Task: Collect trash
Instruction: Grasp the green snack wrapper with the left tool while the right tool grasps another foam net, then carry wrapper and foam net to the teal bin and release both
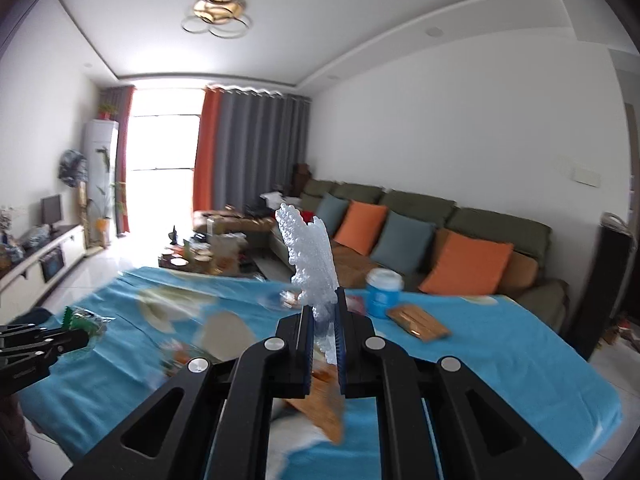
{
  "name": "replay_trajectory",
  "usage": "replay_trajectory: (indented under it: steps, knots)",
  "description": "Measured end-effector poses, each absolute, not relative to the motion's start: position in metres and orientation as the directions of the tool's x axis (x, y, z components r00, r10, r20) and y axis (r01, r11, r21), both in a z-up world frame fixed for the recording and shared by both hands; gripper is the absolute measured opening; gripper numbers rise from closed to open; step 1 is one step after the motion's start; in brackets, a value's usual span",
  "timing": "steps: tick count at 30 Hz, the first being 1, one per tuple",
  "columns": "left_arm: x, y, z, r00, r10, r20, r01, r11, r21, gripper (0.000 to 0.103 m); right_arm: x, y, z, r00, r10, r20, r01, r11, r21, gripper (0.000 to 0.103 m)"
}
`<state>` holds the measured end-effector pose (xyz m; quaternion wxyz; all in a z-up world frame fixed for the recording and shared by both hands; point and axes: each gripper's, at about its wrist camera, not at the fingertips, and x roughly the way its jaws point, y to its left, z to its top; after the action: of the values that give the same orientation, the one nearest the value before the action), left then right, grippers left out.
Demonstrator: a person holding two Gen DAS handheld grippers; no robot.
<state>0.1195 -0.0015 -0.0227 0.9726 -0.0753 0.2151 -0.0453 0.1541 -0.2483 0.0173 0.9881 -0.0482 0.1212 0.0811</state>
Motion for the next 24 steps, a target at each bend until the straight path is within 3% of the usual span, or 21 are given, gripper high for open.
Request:
replay_trajectory:
  steps: [11, 17, 24]
  knots:
    - [0.076, 0.074, -0.002, 0.94, 0.086, -0.331, -0.149, 0.974, -0.169, 0.014, 0.155, -0.146, 0.027, 0.853, 0.451, -0.264, -0.478, 0.877, -0.046, 0.008]
    - [0.046, 0.122, 0.0, 0.92, 0.226, -0.321, -0.292, 0.941, -0.173, 0.014, 0.157, -0.065, 0.02, 0.678, 0.662, -0.32, -0.694, 0.72, 0.018, 0.008]
    - [0.007, 0.181, 0.002, 0.862, 0.394, -0.32, -0.458, 0.875, -0.156, 0.014, 0.162, 0.008, 0.014, 0.496, 0.783, -0.374, -0.822, 0.563, 0.087, 0.008]
